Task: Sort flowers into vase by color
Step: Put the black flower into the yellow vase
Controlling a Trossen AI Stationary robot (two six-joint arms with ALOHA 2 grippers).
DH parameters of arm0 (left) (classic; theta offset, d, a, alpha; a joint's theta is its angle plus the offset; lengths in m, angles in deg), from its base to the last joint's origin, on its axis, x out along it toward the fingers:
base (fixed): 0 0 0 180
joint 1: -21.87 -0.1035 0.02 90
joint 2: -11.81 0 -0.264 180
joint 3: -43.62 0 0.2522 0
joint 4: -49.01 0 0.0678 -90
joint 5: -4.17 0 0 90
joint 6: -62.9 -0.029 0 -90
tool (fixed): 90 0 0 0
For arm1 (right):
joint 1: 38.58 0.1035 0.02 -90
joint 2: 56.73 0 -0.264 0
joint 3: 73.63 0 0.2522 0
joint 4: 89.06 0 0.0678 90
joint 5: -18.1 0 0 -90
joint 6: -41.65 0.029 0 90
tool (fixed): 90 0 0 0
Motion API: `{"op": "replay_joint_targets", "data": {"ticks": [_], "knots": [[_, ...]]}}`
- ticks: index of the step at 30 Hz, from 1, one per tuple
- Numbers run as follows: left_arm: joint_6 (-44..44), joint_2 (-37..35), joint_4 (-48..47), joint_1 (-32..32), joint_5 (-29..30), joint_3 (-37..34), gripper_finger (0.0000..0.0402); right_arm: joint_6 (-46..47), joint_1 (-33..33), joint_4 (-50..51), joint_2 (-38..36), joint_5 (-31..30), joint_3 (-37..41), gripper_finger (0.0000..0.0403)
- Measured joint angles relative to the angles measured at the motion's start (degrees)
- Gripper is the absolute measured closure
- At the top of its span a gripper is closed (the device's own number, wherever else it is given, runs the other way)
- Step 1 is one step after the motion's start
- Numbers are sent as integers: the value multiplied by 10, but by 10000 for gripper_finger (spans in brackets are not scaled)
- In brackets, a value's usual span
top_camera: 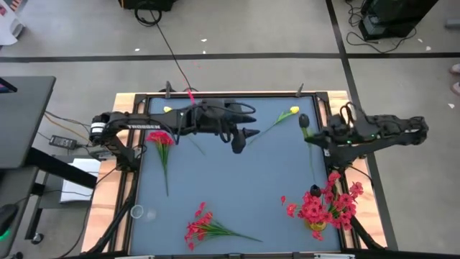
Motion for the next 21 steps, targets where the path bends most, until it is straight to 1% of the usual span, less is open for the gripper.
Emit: {"op": "replay_joint_targets", "data": {"ticks": [4, 8, 10, 13, 16, 19, 21], "knots": [[39, 0, 17, 23, 28, -13, 168, -14, 20, 16, -52, 59, 9, 391], [57, 0, 10, 55, 88, -14, 169, -13, 31, -10, -110, 118, 37, 391], [64, 0, 4, 70, 124, -14, 169, -13, 31, -22, -140, 134, 61, 391], [83, 0, -3, 89, 152, -14, 169, -23, 31, -74, -181, 159, 107, 391], [110, 0, -4, 101, 153, -14, 169, -22, 31, -173, -211, 217, 159, 391], [131, 0, -15, 109, 154, -14, 169, -7, 31, -263, -222, 266, 194, 391], [140, 0, -15, 114, 154, -14, 169, -6, 31, -290, -222, 288, 206, 391]]}}
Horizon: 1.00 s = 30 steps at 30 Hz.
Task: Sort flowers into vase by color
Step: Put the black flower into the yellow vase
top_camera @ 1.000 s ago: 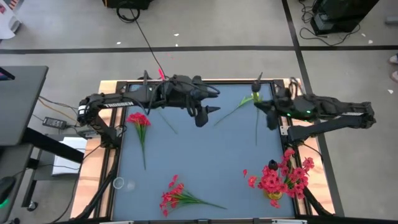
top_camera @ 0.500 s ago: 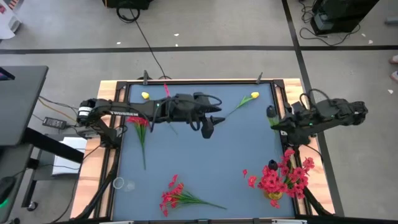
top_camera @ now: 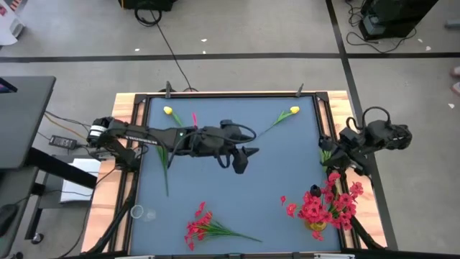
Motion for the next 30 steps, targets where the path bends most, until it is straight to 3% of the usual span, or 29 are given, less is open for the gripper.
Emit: {"op": "replay_joint_targets", "data": {"ticks": [9, 18, 25, 30], "knots": [[20, 0, 1, 15, 2, 0, 169, -33, 0, -8, 0, 61, 2, 391], [28, 0, 1, 15, 7, 0, 169, -33, 0, -64, 8, 83, 2, 393], [28, 0, -2, 15, 7, 0, 169, -30, 6, -83, 74, 121, 2, 393], [29, 0, -24, 15, 7, 0, 169, -31, 44, -136, 125, 113, 2, 393]]}}
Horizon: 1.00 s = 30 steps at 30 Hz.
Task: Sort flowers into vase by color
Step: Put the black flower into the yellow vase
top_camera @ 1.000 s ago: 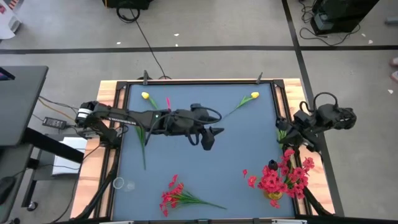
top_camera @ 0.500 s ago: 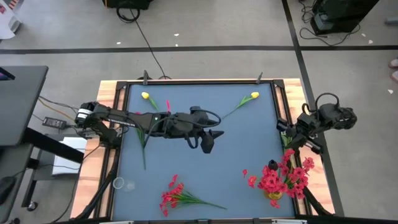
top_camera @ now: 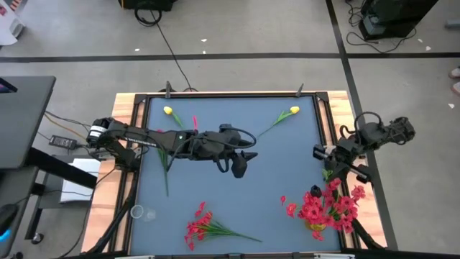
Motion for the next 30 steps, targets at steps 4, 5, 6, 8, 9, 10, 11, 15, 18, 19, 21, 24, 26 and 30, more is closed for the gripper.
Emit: {"op": "replay_joint_targets", "data": {"ticks": [4, 5, 6, 8, 9, 10, 11, 15, 18, 19, 21, 24, 26, 30], "knots": [[0, 0, 2, 0, 0, 0, 169, -14, 44, -61, 36, -30, 0, 393], [0, 0, 2, 0, 0, 0, 169, -21, 55, -68, 44, -36, 0, 393], [0, 0, 2, 0, 0, 0, 169, -27, 65, -67, 52, -39, 0, 393], [-1, 0, 2, -2, 0, 0, 169, -35, 86, -60, 66, -50, 0, 393], [-1, 0, 2, -2, 0, 0, 169, -39, 95, -56, 73, -56, 0, 393], [-1, 0, 2, -2, 0, 0, 169, -45, 105, -55, 80, -63, 0, 393], [-1, 0, 2, -4, 0, 0, 169, -51, 115, -56, 87, -71, 0, 393], [-1, 0, 2, -5, 0, 0, 169, -78, 151, -60, 106, -103, 0, 393], [-2, 0, 2, -5, 0, 0, 169, -94, 172, -70, 112, -124, 0, 393], [-3, 0, 2, -5, 0, 0, 169, -99, 177, -70, 113, -128, 0, 393], [-3, 0, 2, -7, 0, 0, 169, -107, 186, -67, 113, -130, 0, 393], [-4, 0, 2, -8, 0, 0, 169, -101, 196, -59, 113, -129, 0, 374], [-7, 0, 3, -11, 0, 0, 169, -81, 199, -48, 113, -129, 0, 356], [-20, 0, 3, -11, 0, 0, 169, -46, 200, -28, 113, -128, 0, 321]]}}
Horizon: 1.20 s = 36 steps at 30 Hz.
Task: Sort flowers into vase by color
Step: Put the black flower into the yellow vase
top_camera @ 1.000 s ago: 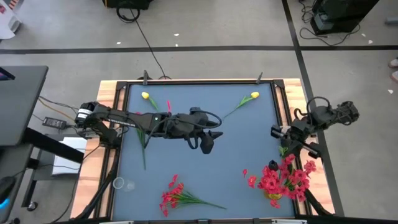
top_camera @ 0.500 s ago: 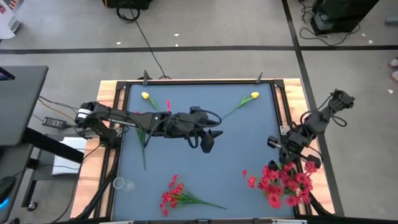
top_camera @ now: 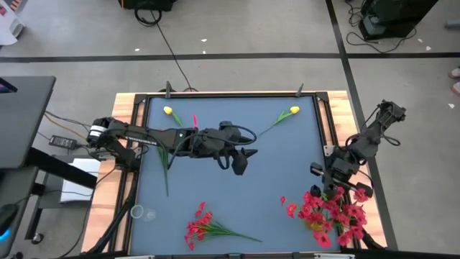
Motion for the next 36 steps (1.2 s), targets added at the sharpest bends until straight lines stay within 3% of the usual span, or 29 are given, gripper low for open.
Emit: {"op": "replay_joint_targets", "data": {"ticks": [7, 17, 22, 36], "knots": [[-10, 0, 0, -1, 0, 0, 169, 10, 0, 30, -5, 14, 0, 287], [-16, 0, -7, -3, -10, 0, 169, 92, 0, 69, -6, 65, -29, 284], [-29, 0, -13, -6, -13, 0, 169, 141, 0, 174, -6, 64, -68, 274], [-31, 0, -66, -19, -14, 0, 168, 212, -10, 191, -28, 32, -93, 122]]}}
